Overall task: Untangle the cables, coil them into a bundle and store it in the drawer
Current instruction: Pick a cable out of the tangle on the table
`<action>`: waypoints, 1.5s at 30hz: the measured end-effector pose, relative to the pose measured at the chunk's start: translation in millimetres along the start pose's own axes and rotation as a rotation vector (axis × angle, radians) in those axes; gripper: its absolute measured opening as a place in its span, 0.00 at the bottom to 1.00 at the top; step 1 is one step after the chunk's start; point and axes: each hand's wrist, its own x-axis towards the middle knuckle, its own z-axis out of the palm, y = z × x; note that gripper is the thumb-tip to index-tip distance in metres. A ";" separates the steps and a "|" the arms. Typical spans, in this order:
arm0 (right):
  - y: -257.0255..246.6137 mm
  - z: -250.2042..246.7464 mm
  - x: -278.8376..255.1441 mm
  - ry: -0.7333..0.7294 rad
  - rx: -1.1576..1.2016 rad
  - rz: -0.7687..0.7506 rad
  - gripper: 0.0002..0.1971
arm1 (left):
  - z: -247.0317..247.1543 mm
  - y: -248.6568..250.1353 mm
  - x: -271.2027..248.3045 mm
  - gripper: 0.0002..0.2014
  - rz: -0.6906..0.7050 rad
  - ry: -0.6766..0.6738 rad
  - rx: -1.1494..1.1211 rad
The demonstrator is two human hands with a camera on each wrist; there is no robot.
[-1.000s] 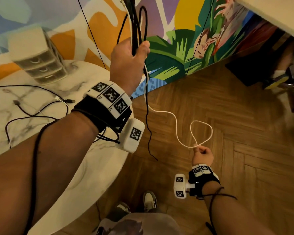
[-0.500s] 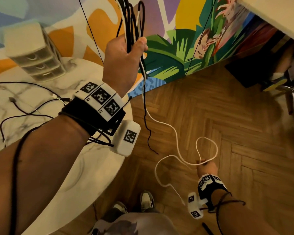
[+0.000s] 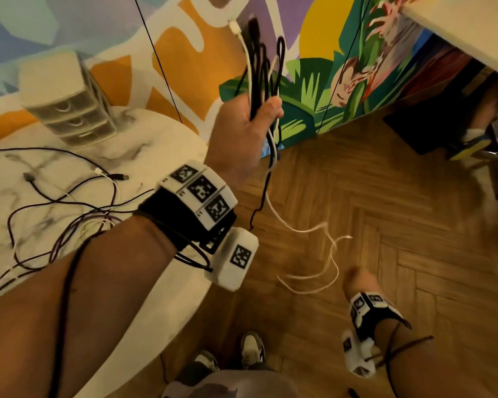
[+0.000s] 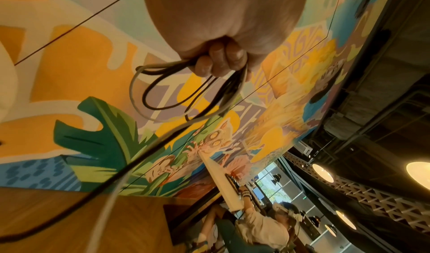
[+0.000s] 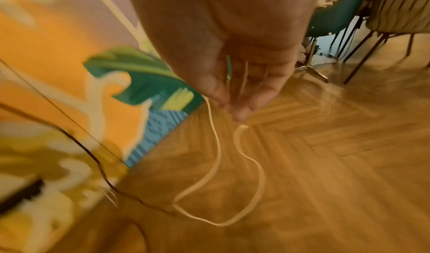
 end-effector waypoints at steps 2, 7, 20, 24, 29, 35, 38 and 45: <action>-44.7 -23.0 -12.3 0.156 0.382 -0.228 0.09 | 8.4 -9.5 -5.8 0.11 -0.027 -0.019 0.009; -157.7 -65.4 -79.8 -0.165 0.785 -0.803 0.14 | 25.7 -25.2 -21.2 0.12 -0.102 -0.040 0.007; -90.8 -35.0 -25.0 0.234 0.486 -0.290 0.26 | -32.6 -34.9 9.2 0.21 -0.174 -0.031 0.024; -51.2 -4.9 14.1 0.037 0.182 -0.058 0.25 | -30.9 -28.5 15.0 0.20 -0.189 -0.090 -0.067; -72.0 -18.9 8.1 -0.090 0.124 -0.130 0.32 | -14.7 -29.5 5.2 0.20 -0.186 -0.206 -0.078; -185.0 -116.5 -83.1 -0.110 1.132 -0.629 0.27 | 7.4 -34.0 -16.0 0.21 -0.183 -0.365 0.137; -216.5 -124.2 -110.2 -0.191 1.021 -0.720 0.25 | 11.1 -38.5 -23.1 0.16 -0.179 -0.473 0.306; -222.4 -106.2 -105.8 -0.190 1.143 -0.678 0.14 | -9.0 -40.1 -25.7 0.20 -0.178 -0.415 0.386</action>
